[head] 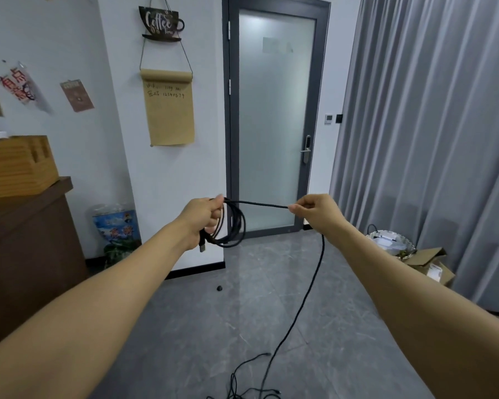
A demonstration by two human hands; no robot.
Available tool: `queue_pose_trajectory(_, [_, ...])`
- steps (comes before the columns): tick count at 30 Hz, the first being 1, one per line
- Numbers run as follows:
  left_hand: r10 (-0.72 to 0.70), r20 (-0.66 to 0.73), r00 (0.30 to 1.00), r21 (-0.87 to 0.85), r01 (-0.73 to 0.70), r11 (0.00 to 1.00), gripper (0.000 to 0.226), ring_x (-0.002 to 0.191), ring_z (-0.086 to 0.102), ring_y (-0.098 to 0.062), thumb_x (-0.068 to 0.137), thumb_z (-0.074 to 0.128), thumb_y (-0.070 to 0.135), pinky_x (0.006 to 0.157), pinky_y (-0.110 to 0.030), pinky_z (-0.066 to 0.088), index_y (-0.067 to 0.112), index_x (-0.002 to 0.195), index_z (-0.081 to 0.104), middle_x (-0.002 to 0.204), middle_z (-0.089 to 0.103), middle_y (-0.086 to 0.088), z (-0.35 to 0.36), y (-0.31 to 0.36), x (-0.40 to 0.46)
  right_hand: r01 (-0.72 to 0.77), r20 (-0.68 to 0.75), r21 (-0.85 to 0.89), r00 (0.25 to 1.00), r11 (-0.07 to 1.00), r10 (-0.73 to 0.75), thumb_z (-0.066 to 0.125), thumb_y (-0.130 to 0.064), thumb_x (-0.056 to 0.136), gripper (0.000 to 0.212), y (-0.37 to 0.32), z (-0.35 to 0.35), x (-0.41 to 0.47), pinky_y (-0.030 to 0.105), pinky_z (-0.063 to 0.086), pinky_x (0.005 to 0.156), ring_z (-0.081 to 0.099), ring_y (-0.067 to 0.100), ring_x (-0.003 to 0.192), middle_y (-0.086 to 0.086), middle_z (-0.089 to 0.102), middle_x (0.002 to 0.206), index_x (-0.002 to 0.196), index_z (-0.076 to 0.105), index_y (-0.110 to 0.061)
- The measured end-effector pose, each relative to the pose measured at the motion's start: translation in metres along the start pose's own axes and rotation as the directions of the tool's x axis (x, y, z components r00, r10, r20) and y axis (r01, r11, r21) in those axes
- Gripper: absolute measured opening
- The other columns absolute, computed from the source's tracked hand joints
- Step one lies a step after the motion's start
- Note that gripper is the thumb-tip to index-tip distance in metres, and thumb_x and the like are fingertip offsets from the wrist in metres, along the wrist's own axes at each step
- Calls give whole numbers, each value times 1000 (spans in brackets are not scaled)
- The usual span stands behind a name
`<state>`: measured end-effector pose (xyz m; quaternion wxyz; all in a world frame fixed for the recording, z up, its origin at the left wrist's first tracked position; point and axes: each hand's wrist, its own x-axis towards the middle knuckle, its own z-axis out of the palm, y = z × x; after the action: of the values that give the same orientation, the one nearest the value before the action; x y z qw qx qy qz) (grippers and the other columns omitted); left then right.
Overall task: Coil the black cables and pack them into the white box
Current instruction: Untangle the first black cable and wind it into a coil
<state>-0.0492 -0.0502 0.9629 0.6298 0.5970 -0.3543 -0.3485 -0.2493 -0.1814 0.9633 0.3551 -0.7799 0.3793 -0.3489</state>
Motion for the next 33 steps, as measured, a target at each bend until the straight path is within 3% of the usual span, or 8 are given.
queue_pose_trajectory(7, [-62, -399, 915, -155, 0, 988, 34, 31, 24, -5, 99, 46, 26, 33, -17, 22, 16, 67, 42, 51, 35, 5, -38, 0, 14, 10, -75, 39, 997, 999, -7, 68, -18, 86, 12, 20, -12, 0, 24, 42, 61, 52, 18, 69, 4, 59, 69, 85, 70, -6])
queue_pose_trajectory(12, [85, -510, 856, 85, -48, 995, 34, 53, 30, -16, 98, 40, 31, 52, -26, 28, 15, 68, 36, 63, 35, -1, -36, 4, 26, 135, -41, -314, 987, 940, -155, 64, -12, 87, 11, 6, 3, 3, 32, 52, 72, 62, 17, 77, 5, 71, 85, 85, 73, -6])
queue_pose_trajectory(16, [249, -406, 879, 315, -121, 941, 33, 63, 40, -20, 100, 35, 31, 58, -30, 34, 14, 72, 40, 69, 43, -3, -11, 5, 25, 298, 176, -515, 954, 804, -241, 58, -7, 84, 16, -23, 21, -4, 30, 52, 67, 61, 19, 72, 1, 70, 81, 76, 71, -9])
queue_pose_trajectory(20, [298, -247, 922, 409, -180, 895, 29, 68, 44, -23, 101, 33, 34, 67, -36, 40, 13, 82, 42, 75, 47, -3, 14, 2, 20, 472, 337, -419, 874, 776, -350, 61, -11, 87, 13, -51, 34, -14, 25, 46, 70, 54, 12, 74, -5, 60, 82, 86, 73, -7])
queue_pose_trajectory(24, [264, -84, 961, 412, -207, 887, 29, 60, 49, -16, 103, 30, 29, 60, -28, 42, 8, 91, 45, 71, 50, -3, 34, 4, 6, 499, 313, -268, 854, 824, -416, 63, -15, 88, 16, -71, 36, -16, 16, 37, 59, 45, 6, 62, 3, 60, 82, 90, 73, -3])
queue_pose_trajectory(27, [199, 68, 978, 263, -210, 942, 32, 55, 50, -16, 104, 29, 28, 58, -26, 43, 9, 84, 45, 67, 48, -3, 41, 7, -3, 464, 240, -200, 877, 863, -415, 64, -14, 88, 15, -73, 30, -13, 18, 38, 63, 45, 5, 62, 4, 60, 83, 91, 73, -2])
queue_pose_trajectory(30, [135, 157, 978, 93, -150, 984, 35, 50, 40, -13, 104, 30, 29, 53, -25, 39, 14, 78, 47, 58, 42, 0, 46, 9, -11, 394, 160, -120, 913, 911, -374, 65, -15, 87, 14, -68, 24, -12, 18, 42, 69, 52, 6, 69, -5, 59, 77, 89, 72, -3])
queue_pose_trajectory(33, [86, 243, 966, 58, -103, 993, 37, 42, 29, -8, 104, 29, 32, 50, -21, 32, 16, 73, 41, 48, 32, 8, 48, 10, -15, 341, 139, -63, 933, 938, -331, 69, -18, 85, 11, -63, 19, -12, 12, 44, 66, 55, 1, 67, -9, 62, 72, 85, 72, -7])
